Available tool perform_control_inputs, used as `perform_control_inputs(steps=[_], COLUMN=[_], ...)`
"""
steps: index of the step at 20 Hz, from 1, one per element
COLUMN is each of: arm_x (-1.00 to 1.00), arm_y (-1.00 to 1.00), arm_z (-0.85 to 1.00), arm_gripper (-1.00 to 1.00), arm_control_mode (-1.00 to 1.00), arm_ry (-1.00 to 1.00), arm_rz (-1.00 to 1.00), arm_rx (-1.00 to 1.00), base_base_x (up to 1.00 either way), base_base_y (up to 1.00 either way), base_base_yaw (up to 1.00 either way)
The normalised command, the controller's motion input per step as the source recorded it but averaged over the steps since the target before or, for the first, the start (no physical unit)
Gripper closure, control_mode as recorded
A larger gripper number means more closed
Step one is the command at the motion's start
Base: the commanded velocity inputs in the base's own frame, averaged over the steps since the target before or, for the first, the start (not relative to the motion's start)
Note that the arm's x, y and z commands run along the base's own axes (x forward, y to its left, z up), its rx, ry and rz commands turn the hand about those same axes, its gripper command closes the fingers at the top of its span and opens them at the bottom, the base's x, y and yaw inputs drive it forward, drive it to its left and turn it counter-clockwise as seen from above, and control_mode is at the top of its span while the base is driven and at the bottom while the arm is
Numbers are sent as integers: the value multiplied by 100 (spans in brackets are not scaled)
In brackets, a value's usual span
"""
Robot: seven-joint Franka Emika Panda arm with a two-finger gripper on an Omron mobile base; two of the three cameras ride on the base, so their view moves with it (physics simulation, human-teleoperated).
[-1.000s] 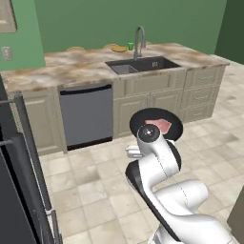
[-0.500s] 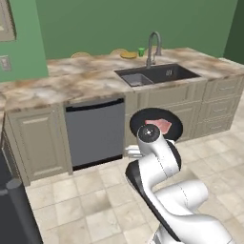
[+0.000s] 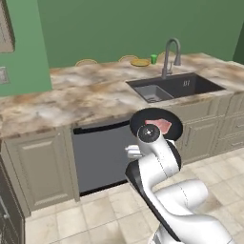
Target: Pick up the pan with the steak in it and place it on the dining table. Then place the steak on the plate.
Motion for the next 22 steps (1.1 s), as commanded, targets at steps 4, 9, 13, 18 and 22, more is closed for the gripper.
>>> perform_control_inputs(steps=[4,9,13,18,22], arm_x=[0,0,0,0,0], arm_y=[0,0,0,0,0], arm_z=[0,0,0,0,0], arm_gripper=[100,100,100,100,100], arm_control_mode=[100,100,100,100,100], arm_ry=[0,0,0,0,0], arm_rz=[0,0,0,0,0], arm_rx=[0,0,0,0,0], base_base_x=[100,78,50,28,25], base_base_y=[0,-36,-83,-100,-100], base_base_yaw=[0,-3,-8,-13,-14])
